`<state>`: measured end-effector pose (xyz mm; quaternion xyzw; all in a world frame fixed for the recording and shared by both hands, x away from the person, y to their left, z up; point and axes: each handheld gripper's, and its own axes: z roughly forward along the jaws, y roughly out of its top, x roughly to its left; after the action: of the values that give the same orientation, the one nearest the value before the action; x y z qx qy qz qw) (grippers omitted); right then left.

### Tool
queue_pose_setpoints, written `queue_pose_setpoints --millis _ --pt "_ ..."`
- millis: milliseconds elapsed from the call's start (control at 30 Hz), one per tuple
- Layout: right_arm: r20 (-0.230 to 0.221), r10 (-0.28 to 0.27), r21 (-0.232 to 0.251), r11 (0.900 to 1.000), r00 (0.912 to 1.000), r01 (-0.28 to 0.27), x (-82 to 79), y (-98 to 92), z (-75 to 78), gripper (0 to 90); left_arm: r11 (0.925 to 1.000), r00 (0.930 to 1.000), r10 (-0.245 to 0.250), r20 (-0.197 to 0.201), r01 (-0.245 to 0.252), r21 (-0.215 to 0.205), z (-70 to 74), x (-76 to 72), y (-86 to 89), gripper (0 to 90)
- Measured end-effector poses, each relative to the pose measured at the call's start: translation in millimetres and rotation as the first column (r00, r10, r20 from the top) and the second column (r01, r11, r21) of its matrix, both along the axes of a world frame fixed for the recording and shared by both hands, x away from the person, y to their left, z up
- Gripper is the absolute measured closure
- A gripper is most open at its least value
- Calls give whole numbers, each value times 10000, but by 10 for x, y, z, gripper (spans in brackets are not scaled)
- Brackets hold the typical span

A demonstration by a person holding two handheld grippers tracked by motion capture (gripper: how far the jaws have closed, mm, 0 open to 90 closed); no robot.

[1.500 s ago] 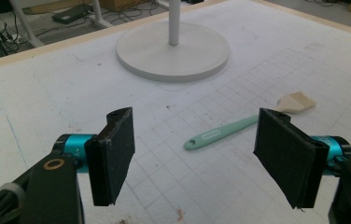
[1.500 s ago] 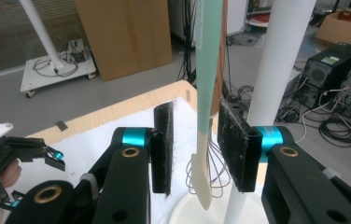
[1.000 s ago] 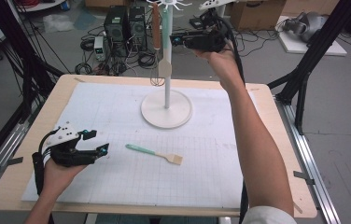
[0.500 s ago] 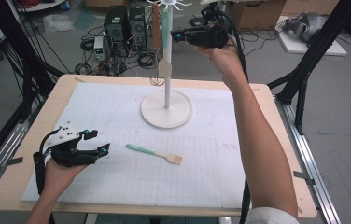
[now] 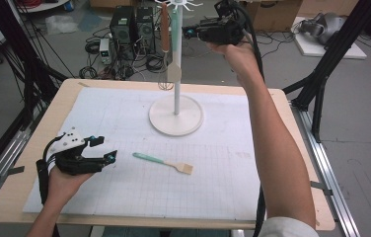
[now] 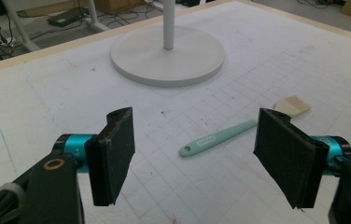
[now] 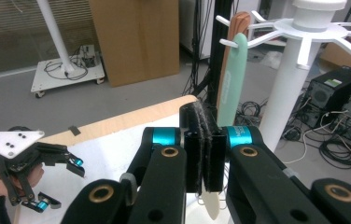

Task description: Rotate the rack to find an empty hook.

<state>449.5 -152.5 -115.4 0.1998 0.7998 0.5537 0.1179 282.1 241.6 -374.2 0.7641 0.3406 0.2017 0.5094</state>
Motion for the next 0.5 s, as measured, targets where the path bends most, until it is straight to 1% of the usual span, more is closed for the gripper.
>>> queue_pose_setpoints --millis 133,267,367,500 --pt "-34 -20 67 10000 10000 20 18 -19 -6 892 10000 10000 16 -7 -16 -53 1 -1 -1 290" --pt "-12 16 162 9999 10000 -16 37 -19 -1 892 10000 10000 23 -19 -23 -15 -2 4 1 290" --pt "56 -36 229 9997 10000 35 48 -16 10 892 10000 10000 46 -13 -46 -64 -6 8 2 290" --pt "71 -201 237 9995 9998 199 65 -20 44 893 10000 10000 -14 -28 14 -1 -7 10 -3 291"
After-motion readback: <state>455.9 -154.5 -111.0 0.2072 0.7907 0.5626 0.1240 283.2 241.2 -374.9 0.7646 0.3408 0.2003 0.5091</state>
